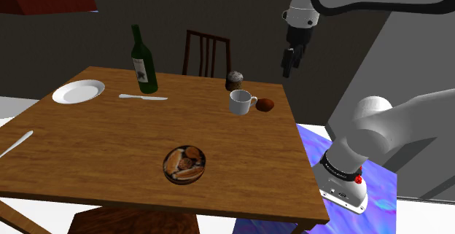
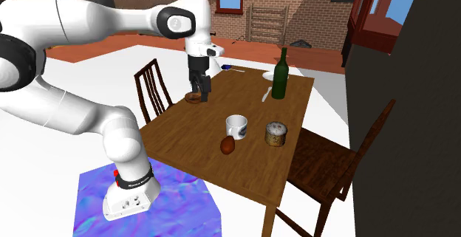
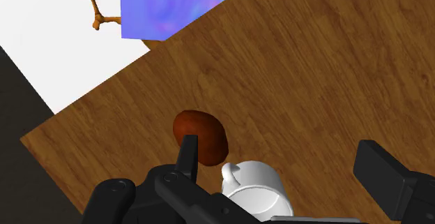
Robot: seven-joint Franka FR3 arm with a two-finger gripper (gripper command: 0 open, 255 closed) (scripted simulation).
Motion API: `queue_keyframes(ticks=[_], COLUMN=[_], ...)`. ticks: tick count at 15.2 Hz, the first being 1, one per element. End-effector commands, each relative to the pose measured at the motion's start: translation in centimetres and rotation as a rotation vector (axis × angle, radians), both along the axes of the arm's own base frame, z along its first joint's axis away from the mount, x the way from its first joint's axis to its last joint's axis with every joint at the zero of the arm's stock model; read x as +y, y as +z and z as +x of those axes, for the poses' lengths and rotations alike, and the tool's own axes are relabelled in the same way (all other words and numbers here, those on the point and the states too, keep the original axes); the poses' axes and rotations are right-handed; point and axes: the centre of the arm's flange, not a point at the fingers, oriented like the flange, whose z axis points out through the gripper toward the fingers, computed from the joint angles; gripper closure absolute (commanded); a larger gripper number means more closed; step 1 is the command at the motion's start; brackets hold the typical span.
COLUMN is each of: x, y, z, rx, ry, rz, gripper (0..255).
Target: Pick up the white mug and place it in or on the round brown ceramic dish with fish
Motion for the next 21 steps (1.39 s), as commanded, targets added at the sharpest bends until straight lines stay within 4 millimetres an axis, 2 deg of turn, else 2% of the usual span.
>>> queue_keyframes(ticks=[1, 21], x=[0.0, 6.9], y=[0.0, -17.6], z=[0.0, 17.5], rx=[0.000, -0.056], ry=[0.000, -0.077], rz=[0.000, -0.004], gripper=[0, 0])
